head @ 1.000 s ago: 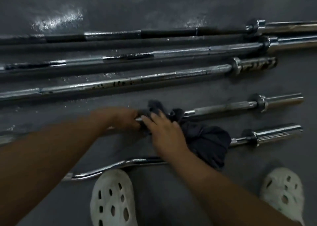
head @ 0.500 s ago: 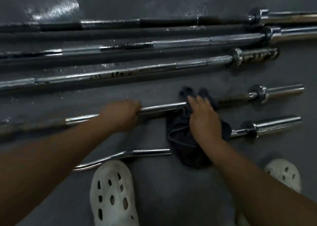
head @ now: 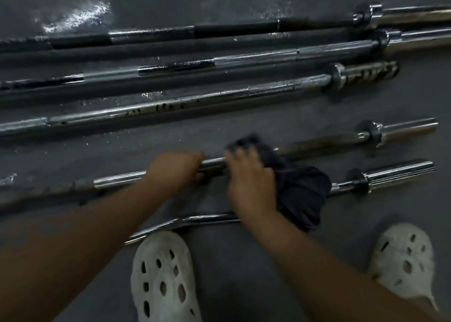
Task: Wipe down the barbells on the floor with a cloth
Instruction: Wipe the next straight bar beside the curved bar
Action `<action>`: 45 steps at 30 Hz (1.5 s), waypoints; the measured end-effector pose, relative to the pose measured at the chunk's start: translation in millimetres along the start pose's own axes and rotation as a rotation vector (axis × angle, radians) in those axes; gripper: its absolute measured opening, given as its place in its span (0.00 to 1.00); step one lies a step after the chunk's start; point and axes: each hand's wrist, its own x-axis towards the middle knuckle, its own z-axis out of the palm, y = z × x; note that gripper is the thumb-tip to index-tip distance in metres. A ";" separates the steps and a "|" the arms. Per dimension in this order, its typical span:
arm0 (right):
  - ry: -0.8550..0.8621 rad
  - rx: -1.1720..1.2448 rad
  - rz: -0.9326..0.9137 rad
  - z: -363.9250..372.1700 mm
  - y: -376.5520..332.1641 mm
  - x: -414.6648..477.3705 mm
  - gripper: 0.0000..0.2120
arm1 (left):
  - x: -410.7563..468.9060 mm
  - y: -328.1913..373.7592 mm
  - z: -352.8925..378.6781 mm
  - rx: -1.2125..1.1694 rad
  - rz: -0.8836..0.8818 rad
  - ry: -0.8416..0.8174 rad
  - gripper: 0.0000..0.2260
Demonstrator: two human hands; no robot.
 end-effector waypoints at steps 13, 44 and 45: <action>-0.036 0.014 -0.205 -2.2 4.7 6.0 0.27 | 19.3 -13.1 -14.7 -0.269 -0.070 -0.354 0.14; 0.043 0.116 0.141 -5.8 21.6 14.4 0.25 | 11.2 -7.6 -1.3 0.072 -0.124 0.086 0.19; 0.015 0.105 0.045 -3.2 12.8 13.9 0.26 | -0.3 -0.3 8.6 0.099 -0.099 0.201 0.18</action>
